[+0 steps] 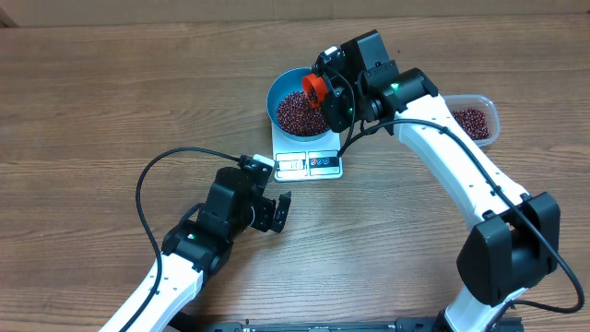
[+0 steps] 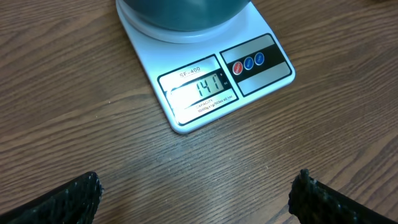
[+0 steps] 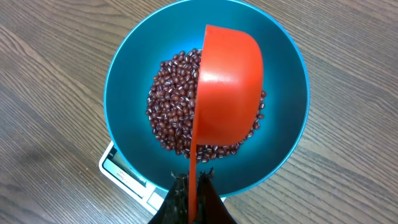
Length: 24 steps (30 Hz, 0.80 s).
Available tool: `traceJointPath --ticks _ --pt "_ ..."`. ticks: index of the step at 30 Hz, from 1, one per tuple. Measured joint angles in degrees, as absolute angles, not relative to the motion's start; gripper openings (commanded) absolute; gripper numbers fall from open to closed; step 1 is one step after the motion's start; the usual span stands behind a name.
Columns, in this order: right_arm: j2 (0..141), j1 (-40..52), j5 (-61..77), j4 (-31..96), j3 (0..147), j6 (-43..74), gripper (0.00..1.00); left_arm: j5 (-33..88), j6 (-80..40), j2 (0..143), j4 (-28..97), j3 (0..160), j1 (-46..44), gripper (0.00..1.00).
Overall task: Scoop item into bowl and weigh 150g on scale
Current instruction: 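Keep tilting the scoop over the bowl to add a few beans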
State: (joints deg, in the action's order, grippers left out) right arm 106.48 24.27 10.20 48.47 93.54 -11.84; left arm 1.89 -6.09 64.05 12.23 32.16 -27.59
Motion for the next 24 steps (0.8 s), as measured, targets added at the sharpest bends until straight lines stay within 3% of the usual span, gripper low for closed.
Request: traceJointPath --ticks 24 --pt "106.48 24.27 10.02 48.51 93.54 -12.82 0.04 1.89 -6.09 64.05 12.23 32.16 -27.59 0.99"
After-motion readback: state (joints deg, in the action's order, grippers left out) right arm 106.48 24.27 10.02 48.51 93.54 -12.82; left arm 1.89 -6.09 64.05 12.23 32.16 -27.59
